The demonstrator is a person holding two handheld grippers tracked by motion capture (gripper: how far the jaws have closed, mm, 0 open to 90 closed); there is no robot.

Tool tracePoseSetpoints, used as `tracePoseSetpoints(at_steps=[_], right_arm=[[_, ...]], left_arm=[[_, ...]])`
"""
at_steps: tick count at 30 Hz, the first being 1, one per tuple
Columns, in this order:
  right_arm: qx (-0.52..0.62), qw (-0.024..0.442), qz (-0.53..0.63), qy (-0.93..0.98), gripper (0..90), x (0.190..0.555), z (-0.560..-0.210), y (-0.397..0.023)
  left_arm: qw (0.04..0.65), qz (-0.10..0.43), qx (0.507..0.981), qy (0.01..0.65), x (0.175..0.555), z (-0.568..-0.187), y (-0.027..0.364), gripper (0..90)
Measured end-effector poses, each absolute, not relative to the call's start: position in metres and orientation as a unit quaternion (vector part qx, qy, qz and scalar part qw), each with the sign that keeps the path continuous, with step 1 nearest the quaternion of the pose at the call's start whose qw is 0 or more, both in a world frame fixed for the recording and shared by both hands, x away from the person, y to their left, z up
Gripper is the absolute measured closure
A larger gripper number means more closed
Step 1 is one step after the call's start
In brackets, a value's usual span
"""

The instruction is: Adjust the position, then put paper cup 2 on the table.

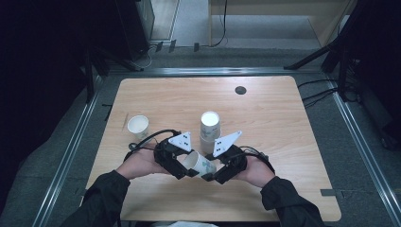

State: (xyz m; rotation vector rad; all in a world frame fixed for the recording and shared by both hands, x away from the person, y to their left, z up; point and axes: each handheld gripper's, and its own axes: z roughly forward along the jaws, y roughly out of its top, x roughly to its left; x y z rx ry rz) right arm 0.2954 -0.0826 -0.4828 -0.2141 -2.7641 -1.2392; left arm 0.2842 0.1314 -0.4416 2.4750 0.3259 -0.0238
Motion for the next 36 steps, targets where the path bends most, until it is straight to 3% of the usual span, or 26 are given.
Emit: tracePoseSetpoints(at_steps=[13, 19, 36], right_arm=[[-0.062, 0.051, -0.398, -0.914, 35.4, 0.291, -0.482, -0.082], [-0.066, 0.040, -0.411, -0.909, 35.0, 0.292, -0.476, -0.086], [-0.093, 0.024, -0.459, -0.883, 34.6, 0.299, -0.460, -0.109]], left_arm=[[0.320, -0.025, 0.940, 0.119, 0.287, -0.445, 0.129, 26.0], [0.351, -0.014, 0.927, 0.132, 0.287, -0.441, 0.134, 12.9], [0.437, -0.018, 0.881, 0.177, 0.292, -0.433, 0.153, 12.9]])
